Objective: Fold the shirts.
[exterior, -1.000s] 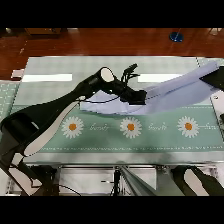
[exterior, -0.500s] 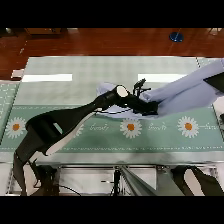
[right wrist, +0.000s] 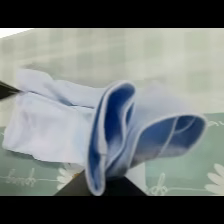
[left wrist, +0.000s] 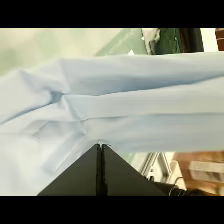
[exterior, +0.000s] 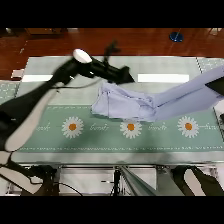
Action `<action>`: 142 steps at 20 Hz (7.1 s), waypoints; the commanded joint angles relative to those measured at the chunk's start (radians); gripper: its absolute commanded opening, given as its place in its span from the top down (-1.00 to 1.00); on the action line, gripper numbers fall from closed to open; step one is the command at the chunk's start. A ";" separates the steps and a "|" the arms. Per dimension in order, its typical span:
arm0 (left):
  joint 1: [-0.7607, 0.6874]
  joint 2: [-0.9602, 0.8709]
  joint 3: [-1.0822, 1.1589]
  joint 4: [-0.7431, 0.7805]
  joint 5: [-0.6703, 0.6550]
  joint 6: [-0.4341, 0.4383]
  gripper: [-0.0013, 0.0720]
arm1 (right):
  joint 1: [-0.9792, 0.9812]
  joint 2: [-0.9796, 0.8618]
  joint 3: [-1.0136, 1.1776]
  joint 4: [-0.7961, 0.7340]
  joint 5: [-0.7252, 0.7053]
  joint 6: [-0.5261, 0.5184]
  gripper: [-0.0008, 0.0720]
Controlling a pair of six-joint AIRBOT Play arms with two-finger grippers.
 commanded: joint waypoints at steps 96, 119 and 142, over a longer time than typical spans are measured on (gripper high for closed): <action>0.640 0.476 -0.386 0.611 -0.286 0.076 -0.26 | -0.977 0.120 -0.295 -1.034 0.384 0.092 0.89; 0.427 0.422 -0.307 0.594 0.060 -0.024 -0.32 | 0.161 -0.728 0.413 -0.304 -0.130 -0.033 -0.12; 0.154 0.137 -0.142 1.025 -0.281 -0.232 -0.31 | 0.497 -0.710 0.185 -0.472 -0.269 -0.022 -0.12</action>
